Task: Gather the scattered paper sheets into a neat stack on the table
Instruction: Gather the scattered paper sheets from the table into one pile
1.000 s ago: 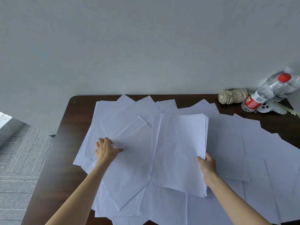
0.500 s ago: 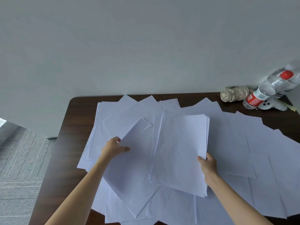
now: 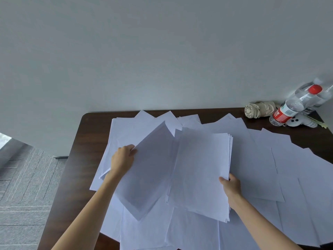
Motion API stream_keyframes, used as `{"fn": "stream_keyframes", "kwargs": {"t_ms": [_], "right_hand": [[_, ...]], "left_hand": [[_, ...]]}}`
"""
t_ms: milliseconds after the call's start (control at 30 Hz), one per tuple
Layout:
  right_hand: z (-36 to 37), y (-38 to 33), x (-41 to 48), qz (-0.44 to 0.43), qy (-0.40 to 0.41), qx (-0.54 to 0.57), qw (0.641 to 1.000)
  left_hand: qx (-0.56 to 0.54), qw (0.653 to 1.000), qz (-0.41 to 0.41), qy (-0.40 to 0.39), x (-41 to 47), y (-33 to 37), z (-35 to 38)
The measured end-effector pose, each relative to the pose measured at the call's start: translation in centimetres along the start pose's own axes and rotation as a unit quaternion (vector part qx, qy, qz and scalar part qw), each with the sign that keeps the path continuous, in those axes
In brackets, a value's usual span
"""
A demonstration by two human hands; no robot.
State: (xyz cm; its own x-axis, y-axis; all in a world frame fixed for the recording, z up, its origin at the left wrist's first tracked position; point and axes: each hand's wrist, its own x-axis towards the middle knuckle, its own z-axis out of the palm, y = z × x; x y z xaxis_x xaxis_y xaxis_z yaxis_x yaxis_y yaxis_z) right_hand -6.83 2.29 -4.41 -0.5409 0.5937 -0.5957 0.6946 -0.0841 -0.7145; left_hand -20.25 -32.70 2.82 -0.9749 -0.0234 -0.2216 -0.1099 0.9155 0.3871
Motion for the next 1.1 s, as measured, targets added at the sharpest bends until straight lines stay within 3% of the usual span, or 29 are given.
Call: {"fn": "stream_keyframes", "kwargs": {"t_ms": [167,367,633,933,1000,1100], "right_hand": [[-0.1,-0.2,0.4,0.005,-0.007,-0.011,1.0],[-0.5,-0.3,0.9,0.017,-0.016,-0.03,0.999],[-1.4,-1.2,0.6,0.047,-0.045,0.027,0.998],[-2.5,-0.8,1.7,0.1,-0.08,0.081,0.989],[-2.6,-2.1,0.9,0.081,-0.076,0.088,0.99],[-2.7,-2.6,1.4,0.062,-0.058,0.095,0.992]], "left_hand": [[-0.048,0.992,-0.001,0.114,0.5,1.1,-3.4],[-0.219,0.967,-0.028,0.129,1.4,3.5,-5.6],[-0.374,0.923,-0.087,-0.038,1.7,6.5,-0.6],[-0.42,0.873,-0.135,-0.209,-0.7,9.1,8.3],[-0.395,0.887,-0.129,-0.201,-0.8,9.4,9.4],[-0.249,0.955,-0.125,-0.102,-1.0,9.7,10.4]]}}
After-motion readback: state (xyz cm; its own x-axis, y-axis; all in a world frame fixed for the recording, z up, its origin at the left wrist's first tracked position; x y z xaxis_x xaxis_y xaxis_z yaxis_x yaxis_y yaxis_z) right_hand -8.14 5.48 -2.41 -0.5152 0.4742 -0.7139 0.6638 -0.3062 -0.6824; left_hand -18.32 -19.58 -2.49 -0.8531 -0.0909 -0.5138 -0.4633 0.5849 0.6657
